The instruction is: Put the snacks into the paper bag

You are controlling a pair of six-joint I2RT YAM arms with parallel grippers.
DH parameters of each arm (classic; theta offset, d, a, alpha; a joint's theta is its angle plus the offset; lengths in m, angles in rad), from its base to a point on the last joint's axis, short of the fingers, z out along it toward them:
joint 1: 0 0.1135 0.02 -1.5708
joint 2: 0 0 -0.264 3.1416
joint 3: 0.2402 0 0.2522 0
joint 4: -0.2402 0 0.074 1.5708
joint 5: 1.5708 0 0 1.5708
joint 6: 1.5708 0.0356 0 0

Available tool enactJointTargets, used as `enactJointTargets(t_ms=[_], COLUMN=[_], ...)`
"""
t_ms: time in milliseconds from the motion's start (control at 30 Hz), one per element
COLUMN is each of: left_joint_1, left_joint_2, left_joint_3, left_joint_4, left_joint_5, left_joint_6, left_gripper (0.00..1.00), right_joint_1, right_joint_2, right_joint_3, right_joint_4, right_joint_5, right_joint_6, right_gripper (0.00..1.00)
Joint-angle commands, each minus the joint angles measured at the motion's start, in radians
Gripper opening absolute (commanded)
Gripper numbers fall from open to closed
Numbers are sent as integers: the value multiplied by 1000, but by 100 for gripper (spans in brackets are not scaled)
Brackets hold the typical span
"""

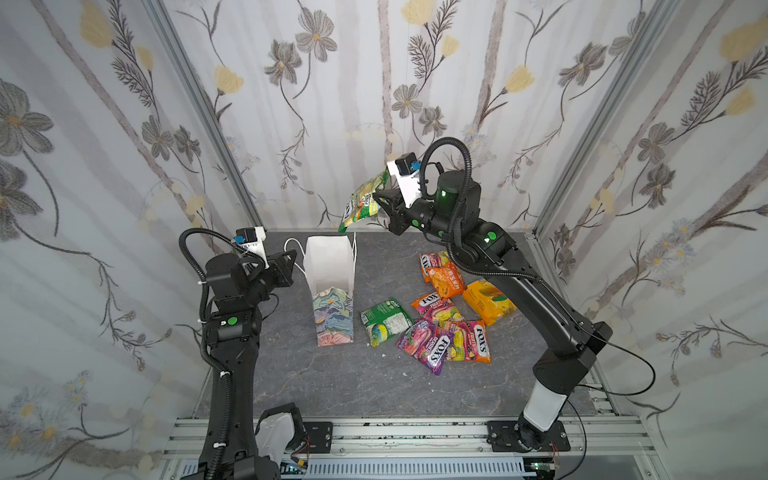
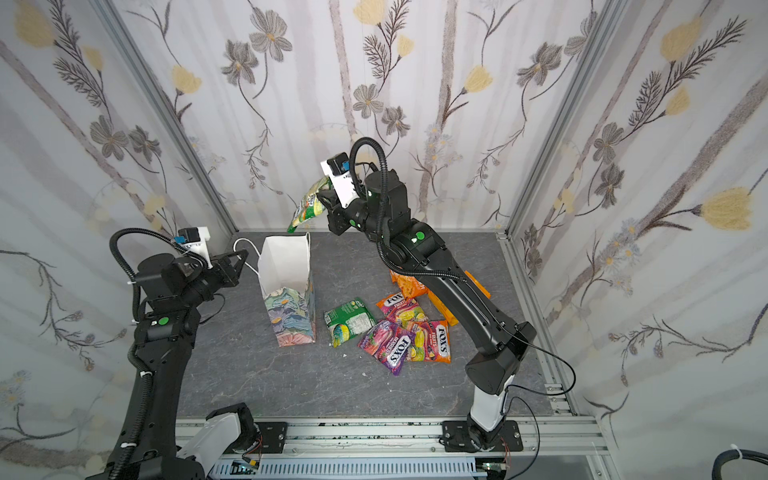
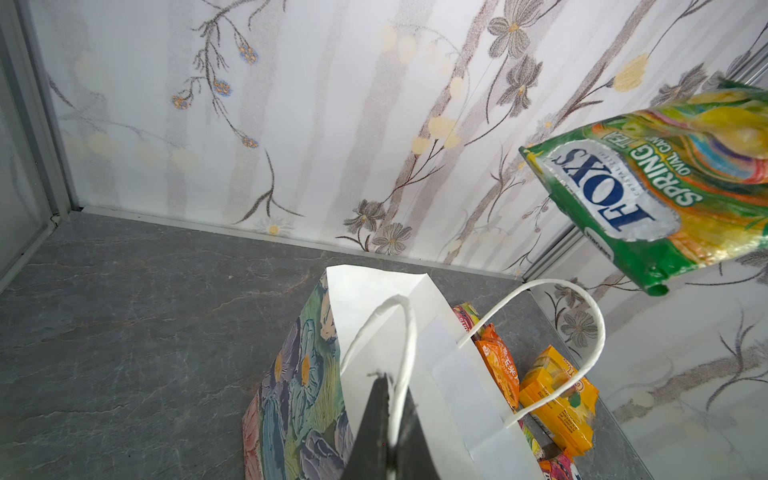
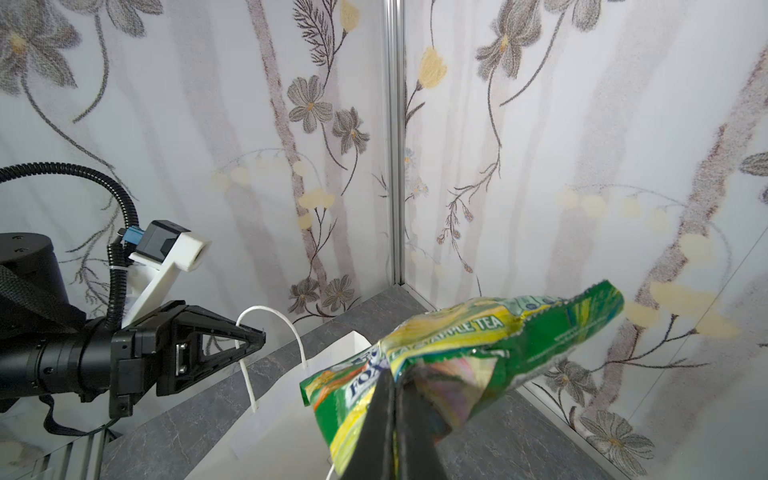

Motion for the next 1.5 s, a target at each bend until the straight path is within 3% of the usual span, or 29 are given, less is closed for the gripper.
enactJointTargets(t_ms=[0,333,700,1100,1467], left_joint_1=[0,2,7,8,10], left_joint_2=[-4,-3,-7,-9,-7], left_joint_3=[-6,-6,-9,-9,-10], left_joint_4=[29,28,25,19,14], left_joint_5=[1,-16,-26,-34,-47], left_joint_6=[7,7,8,15,19], left_gripper=[0,0,0,0,0], right_joint_1=[50,148,184,182,182], right_joint_2=[6,108,191,284,303], right_joint_3=[16,104,121,176,174], right_joint_4=[5,-156,-216,-193,-206], right_joint_5=[42,72,81,156,112], right_joint_6=[-72,-222,-299,-301,-287], right_gripper=[0,0,0,0,3])
